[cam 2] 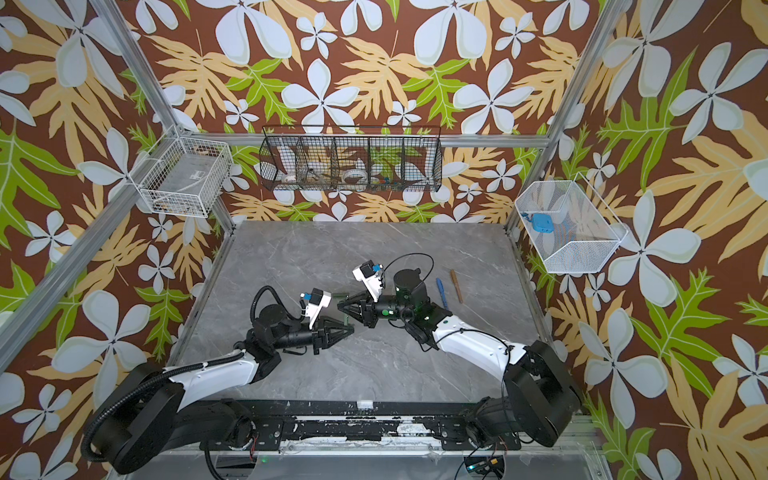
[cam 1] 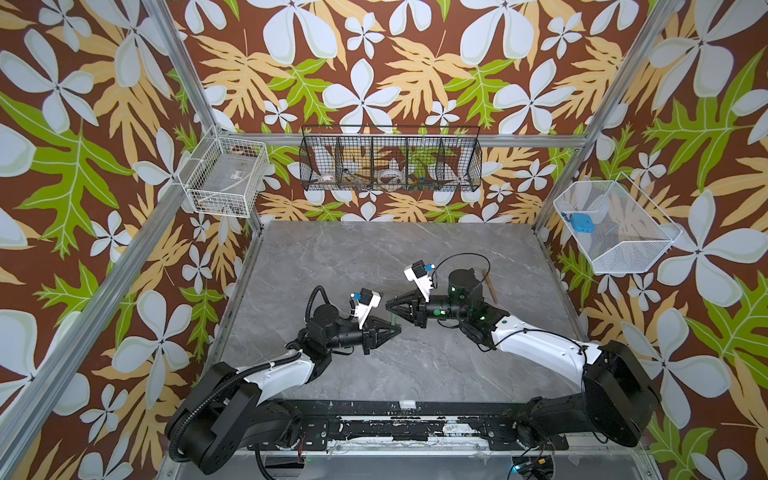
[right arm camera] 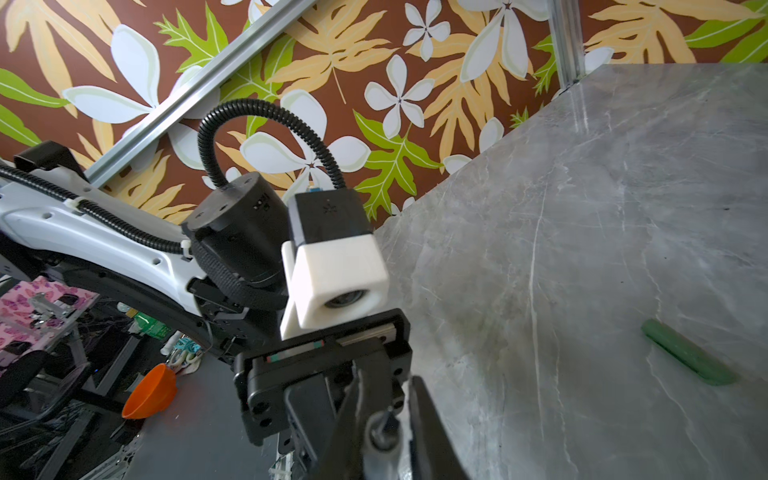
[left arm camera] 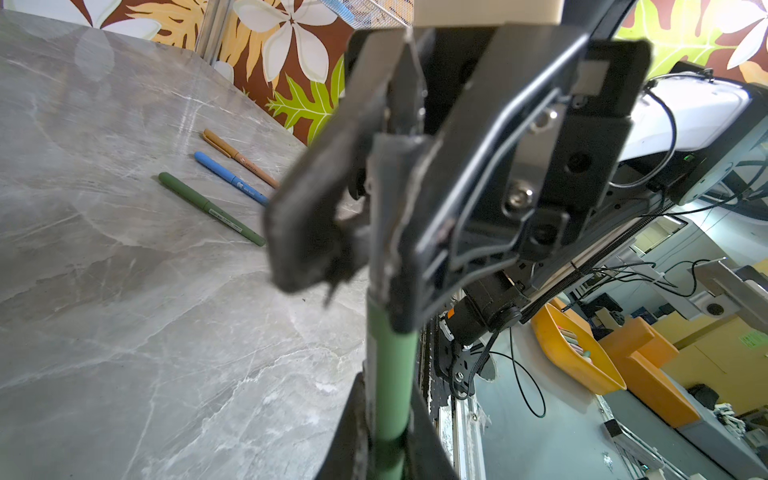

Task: Insert the pens into the pen caps
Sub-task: 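Lower the right gripper to the loose green cap while the left gripper holds the pen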

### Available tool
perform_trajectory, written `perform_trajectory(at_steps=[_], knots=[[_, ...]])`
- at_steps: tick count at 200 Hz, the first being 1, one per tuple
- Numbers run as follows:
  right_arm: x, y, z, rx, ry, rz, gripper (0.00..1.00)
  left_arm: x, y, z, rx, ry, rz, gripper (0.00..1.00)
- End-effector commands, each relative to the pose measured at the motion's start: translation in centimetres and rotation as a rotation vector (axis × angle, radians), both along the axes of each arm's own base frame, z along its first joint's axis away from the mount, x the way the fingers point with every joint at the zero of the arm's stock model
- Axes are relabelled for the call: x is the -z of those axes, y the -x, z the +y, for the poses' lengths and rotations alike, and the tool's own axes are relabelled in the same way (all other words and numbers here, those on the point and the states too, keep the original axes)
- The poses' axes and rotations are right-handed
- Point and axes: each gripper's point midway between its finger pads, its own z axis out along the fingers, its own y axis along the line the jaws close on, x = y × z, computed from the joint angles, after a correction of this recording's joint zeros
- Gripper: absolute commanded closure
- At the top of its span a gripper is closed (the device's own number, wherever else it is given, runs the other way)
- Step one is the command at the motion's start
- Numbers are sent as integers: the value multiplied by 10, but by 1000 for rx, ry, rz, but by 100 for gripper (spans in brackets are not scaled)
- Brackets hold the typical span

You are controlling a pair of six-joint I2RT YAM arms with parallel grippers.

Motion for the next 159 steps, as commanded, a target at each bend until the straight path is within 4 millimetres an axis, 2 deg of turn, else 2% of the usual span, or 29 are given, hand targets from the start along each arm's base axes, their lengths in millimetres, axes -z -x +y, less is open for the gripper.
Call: perform_trajectory(at_steps=[1,37,59,78,102,123,159], knots=[[-8,-10,-6,73,34,-52,64,8,-18,6,-105,-63,-21,100],[-18,-55,-41,352,193,-74,60,27,-48,28,-322,-189,-7,100],[-24,-91,-64,458,240,-36,56,23,-49,36,-372,-190,-32,100],[-9,-125,-79,536,336,-8,51,17,-50,45,-420,-185,-57,100],[34,-152,-63,467,515,-14,48,11,-49,56,-477,-187,-96,100],[69,-168,-42,399,556,15,47,10,-50,63,-514,-213,-120,100],[121,-180,-2,287,664,30,44,5,-46,69,-532,-196,-150,100]])
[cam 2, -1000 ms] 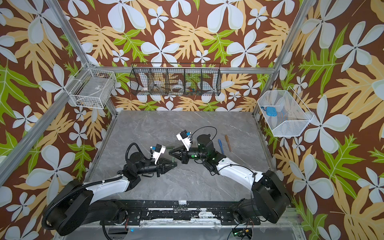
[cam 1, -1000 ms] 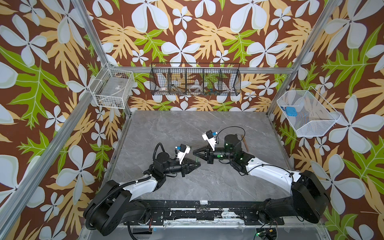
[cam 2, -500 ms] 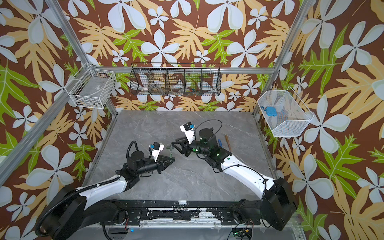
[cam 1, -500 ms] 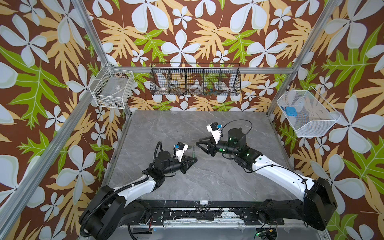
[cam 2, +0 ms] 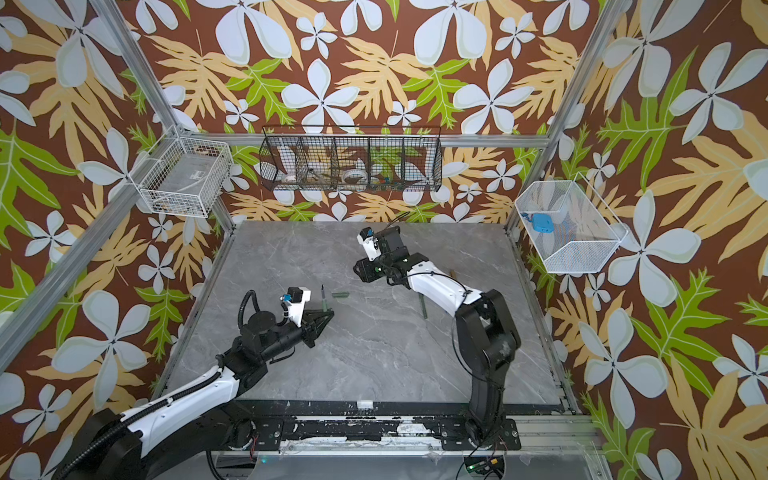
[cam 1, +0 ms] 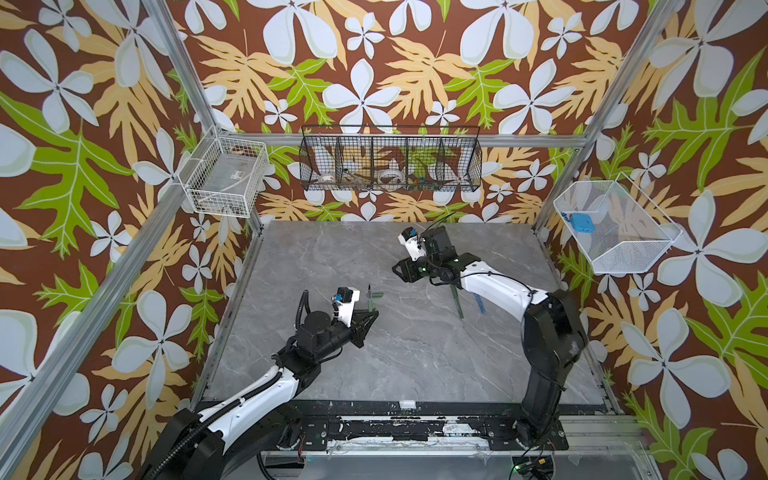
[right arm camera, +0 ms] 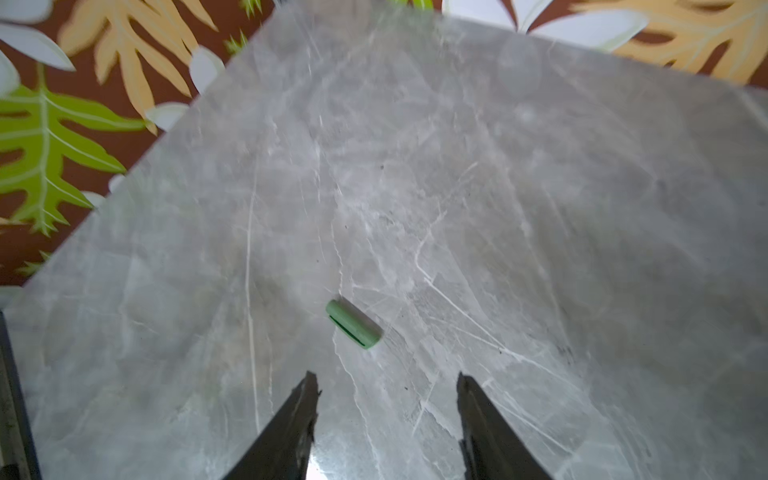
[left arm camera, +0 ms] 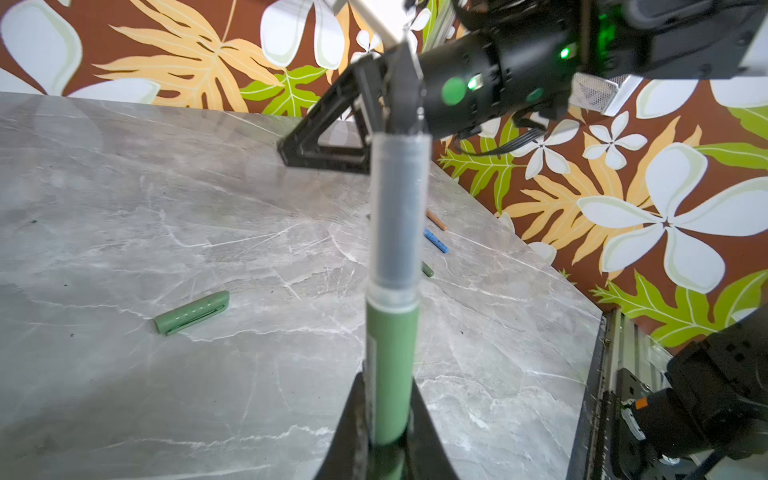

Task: Insert the pens into the pen caps
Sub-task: 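Lower the right gripper to the loose green cap while the left gripper holds the pen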

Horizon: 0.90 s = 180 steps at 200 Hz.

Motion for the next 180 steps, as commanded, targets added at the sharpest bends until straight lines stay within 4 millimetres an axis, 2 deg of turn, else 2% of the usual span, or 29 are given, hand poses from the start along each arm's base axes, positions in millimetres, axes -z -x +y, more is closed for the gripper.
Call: perform_trajectory(at_steps=[1,32,60,154,180], knots=[[27,3,19,-84,90,25,44,-3,-2,6,-32,-12,-34,100],[64,4,56,-162,121,76,43,-2,-1,5,-21,-16,-29,100],[89,1,69,-178,122,114,43,-4,1,4,-14,-12,-36,100],[118,-1,94,-262,107,129,43,5,-2,-1,4,-24,-7,100],[128,4,100,-297,127,150,43,5,-2,-1,7,-25,-6,100]])
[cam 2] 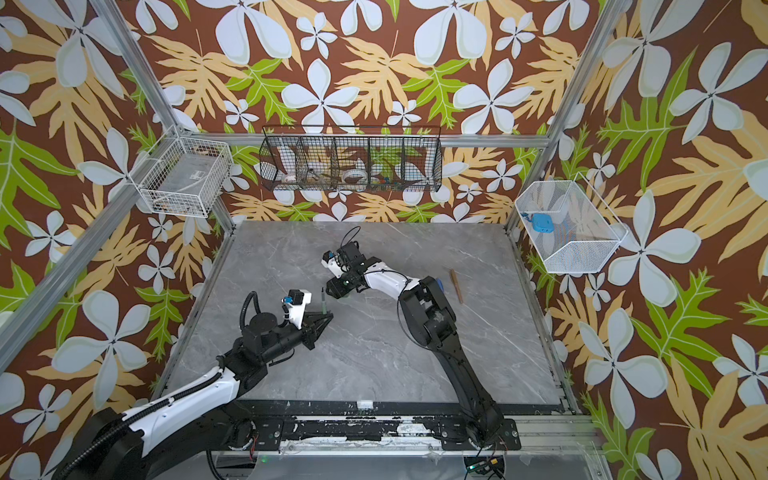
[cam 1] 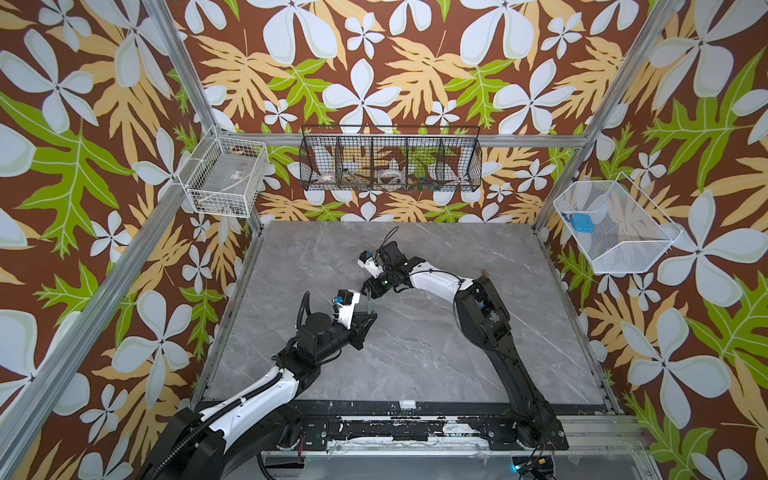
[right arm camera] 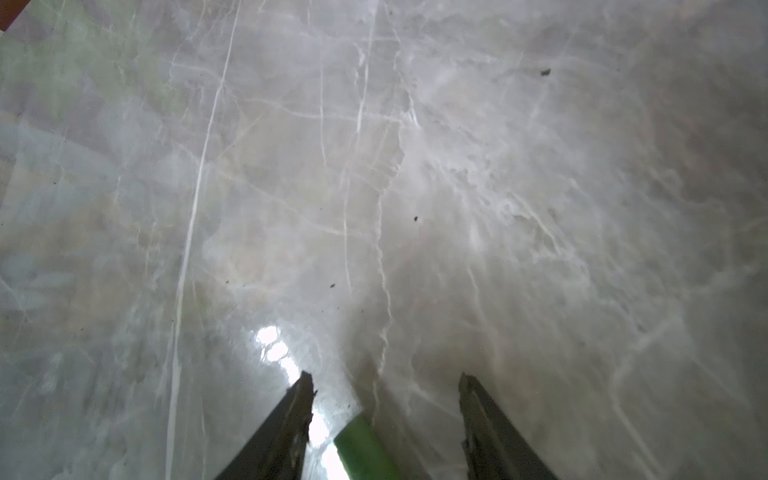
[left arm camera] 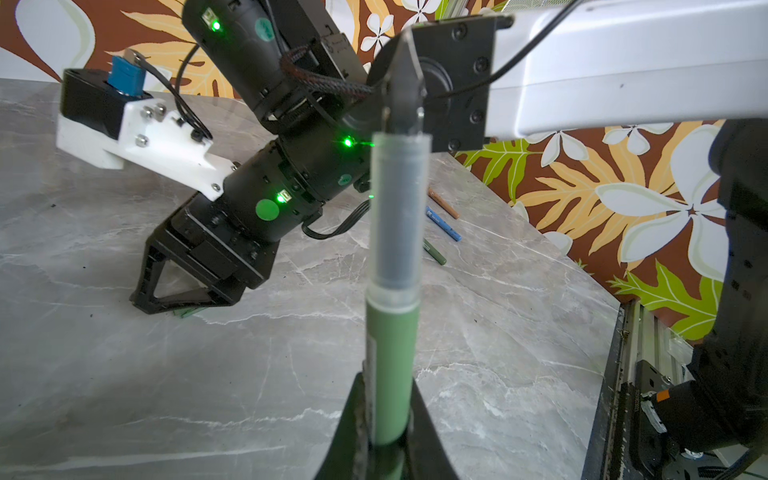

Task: Insert the pens into the pen caps
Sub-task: 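Lower the right gripper to the loose green cap while the left gripper holds the pen, then close the right gripper on the green cap lying on the table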

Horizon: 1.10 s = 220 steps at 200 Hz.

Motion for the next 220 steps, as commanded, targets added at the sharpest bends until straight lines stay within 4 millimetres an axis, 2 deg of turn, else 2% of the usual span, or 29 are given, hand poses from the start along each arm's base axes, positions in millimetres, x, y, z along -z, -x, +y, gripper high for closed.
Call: perform_trajectory(at_steps=[1,25,57,148,173,195,206,220], knots=[[10,13,3,-46,28,38,43,-8,-1,-2,11,12,-29,100],[12,25,7,-90,24,62,43,-8,-1,-2,8,10,-30,100],[16,44,0,-131,49,109,44,-9,-1,-1,4,7,-32,100],[-6,81,-31,-125,78,165,45,-9,-2,0,-1,4,-34,100],[-26,81,-35,-79,57,153,45,-10,-1,0,-1,4,-37,100],[-44,67,-47,97,16,219,45,-11,-1,1,-4,5,-39,100],[-46,62,-55,178,-18,259,45,-11,-1,2,-7,5,-44,100],[-39,54,-72,262,67,237,45,-12,-1,2,-9,5,-46,100]])
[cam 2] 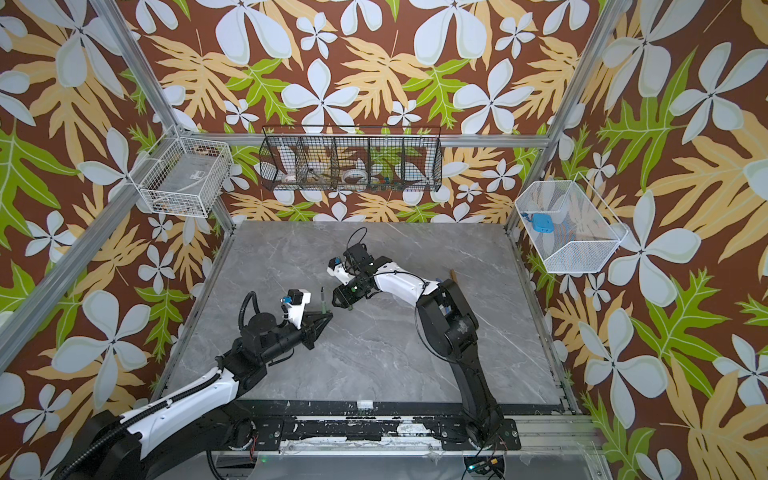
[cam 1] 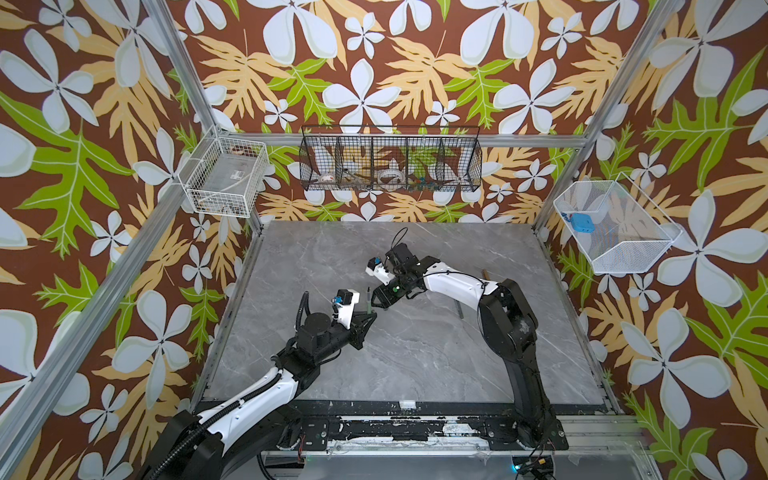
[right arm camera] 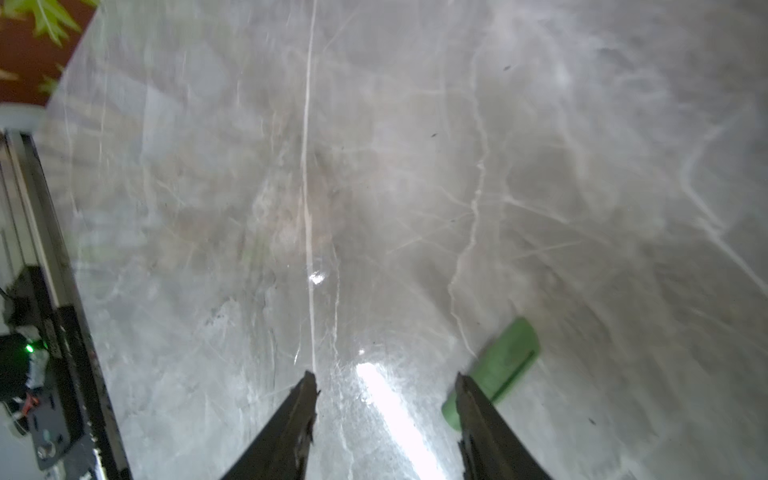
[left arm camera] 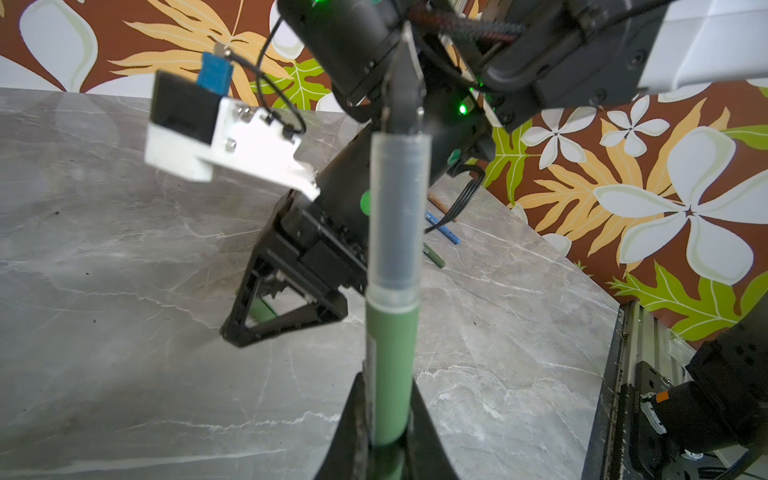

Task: Insert the pens into the pen caps
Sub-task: 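Close the right gripper on the green cap lying on the table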

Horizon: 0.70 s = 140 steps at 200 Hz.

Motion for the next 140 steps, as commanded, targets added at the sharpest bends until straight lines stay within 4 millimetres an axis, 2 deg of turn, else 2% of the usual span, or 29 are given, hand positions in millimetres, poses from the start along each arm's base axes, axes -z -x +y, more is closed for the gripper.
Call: perform_trajectory(at_steps=[1,10,27,56,100,140], knots=[[8,-12,-22,190,85,45,45,-6,-2,1,-8,0,-27,100],[10,-14,-28,212,121,46,45,-5,-2,1,-6,2,-26,100],[9,-12,-20,200,98,61,44,-4,-1,0,1,1,-23,100],[13,-10,-15,205,157,63,43,-3,-1,-2,9,1,-14,100],[31,-10,-29,263,277,68,44,-4,-1,-2,10,7,-22,100],[37,-11,-21,272,276,64,47,-4,0,-3,18,13,-16,100]])
